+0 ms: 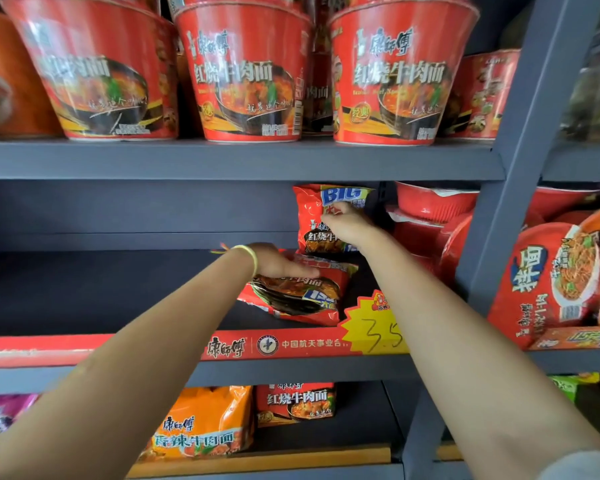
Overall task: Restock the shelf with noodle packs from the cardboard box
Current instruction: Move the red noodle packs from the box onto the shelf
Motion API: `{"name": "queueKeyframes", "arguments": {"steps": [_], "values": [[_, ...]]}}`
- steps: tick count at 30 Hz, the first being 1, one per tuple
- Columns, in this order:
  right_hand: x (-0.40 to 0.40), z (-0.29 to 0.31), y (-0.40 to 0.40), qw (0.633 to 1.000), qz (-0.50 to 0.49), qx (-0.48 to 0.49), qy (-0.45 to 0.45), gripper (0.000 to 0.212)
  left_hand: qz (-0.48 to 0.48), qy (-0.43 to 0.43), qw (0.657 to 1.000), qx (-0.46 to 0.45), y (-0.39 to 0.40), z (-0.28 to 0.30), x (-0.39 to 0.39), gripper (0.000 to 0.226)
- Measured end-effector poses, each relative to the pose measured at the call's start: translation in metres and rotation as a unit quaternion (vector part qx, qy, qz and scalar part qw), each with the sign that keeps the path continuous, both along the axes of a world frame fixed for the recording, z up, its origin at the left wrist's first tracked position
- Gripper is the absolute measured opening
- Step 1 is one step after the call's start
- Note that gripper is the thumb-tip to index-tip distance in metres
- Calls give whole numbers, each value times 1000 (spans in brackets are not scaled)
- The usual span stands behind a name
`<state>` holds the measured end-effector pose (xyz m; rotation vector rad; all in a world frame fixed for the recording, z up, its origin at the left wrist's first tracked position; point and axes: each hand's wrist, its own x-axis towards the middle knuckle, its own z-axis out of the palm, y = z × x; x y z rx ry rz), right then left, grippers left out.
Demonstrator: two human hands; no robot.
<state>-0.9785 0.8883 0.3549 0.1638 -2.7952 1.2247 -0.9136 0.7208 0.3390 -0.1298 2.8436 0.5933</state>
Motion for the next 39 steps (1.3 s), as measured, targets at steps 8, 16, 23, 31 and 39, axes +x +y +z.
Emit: {"name": "queueKeyframes", "arguments": {"steps": [8, 16, 23, 31, 39], "values": [[3, 6, 4, 1000, 15, -6, 5, 51, -28, -44, 998, 22, 13, 6, -12, 104], [2, 6, 2, 1000, 17, -4, 8, 55, -24, -83, 978, 189, -3, 1, -18, 114], [-5, 10, 1, 995, -58, 68, 55, 62, -21, 63, 879, 473, -1, -6, -29, 77], [2, 10, 3, 988, -129, -54, 67, 81, 25, 266, 809, 524, 28, -21, -51, 46], [17, 7, 10, 996, -32, 59, -52, 42, 121, 197, 942, 244, 38, -18, -66, 67]]}}
